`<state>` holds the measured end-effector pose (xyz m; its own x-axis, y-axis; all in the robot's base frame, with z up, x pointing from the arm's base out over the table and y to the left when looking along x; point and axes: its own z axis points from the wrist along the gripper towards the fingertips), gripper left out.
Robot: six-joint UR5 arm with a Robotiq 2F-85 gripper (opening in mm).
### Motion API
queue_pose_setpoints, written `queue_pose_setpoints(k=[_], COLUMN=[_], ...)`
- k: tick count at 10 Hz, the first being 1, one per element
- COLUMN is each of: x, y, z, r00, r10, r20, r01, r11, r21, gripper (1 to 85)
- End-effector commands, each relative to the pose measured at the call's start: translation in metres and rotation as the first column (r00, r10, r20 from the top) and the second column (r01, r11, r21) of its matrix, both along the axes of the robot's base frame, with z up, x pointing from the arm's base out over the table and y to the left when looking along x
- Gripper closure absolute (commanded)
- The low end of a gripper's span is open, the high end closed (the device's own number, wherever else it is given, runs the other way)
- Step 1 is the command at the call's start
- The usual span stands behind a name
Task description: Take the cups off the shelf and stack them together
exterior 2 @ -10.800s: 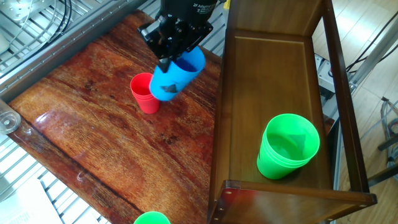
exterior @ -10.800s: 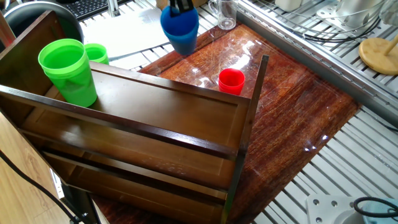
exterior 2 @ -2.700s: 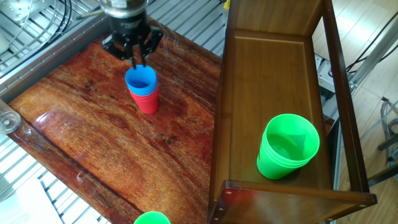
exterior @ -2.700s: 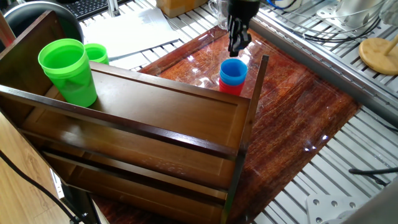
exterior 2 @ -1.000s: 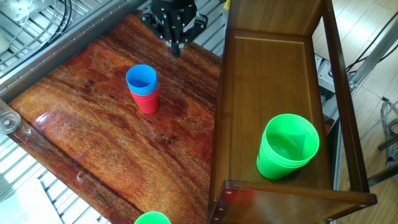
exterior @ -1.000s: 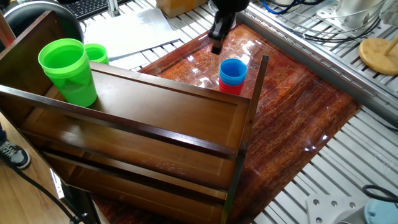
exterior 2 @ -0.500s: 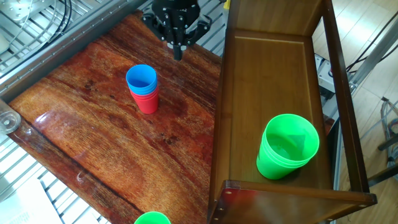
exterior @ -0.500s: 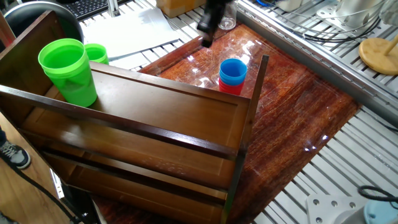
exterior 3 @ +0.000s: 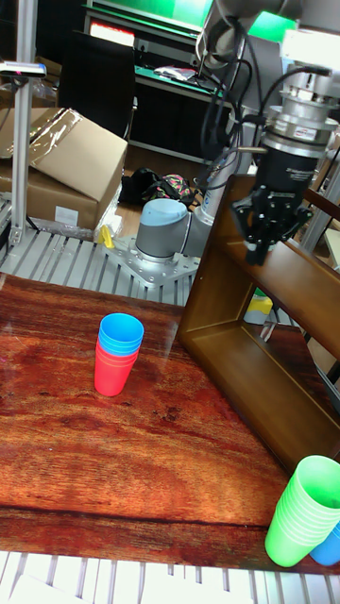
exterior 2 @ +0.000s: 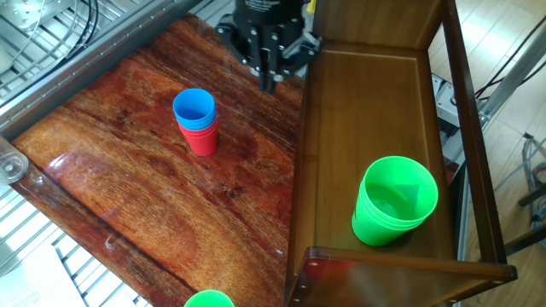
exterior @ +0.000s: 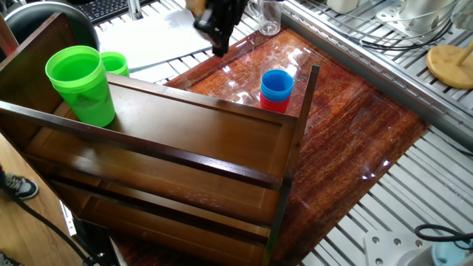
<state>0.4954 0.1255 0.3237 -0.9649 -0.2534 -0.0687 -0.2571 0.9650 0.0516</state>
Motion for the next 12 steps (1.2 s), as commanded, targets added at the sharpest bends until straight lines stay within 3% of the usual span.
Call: queue_pose_setpoints(k=[1, 2, 4, 6, 8, 9, 10, 12], x=[-0.004, -0.004, 0.021, 0.027, 0.029, 0.022, 0.015, 0.008], y=[0.011, 0.005, 0.011, 0.013, 0.034, 0.036, 0.055, 0.091], z=[0.002, 0.001, 0.004, 0.005, 0.008, 0.007, 0.023, 0.059], r00=[0.996, 0.999, 0.993, 0.986, 0.986, 0.992, 0.998, 0.996], r10=[-0.080, -0.034, 0.081, 0.122, 0.106, 0.085, 0.044, -0.058], r20=[-0.029, -0.023, 0.083, 0.112, 0.127, 0.098, 0.041, -0.062], r01=[0.081, 0.034, -0.082, -0.124, -0.119, -0.095, -0.048, 0.062], r11=[0.996, 0.999, 0.997, 0.992, 0.988, 0.990, 0.992, 0.996], r21=[0.026, 0.003, 0.013, 0.010, 0.094, 0.107, 0.115, 0.066], gripper=[84.3, 84.3, 84.3, 84.3, 84.3, 84.3, 84.3, 84.3])
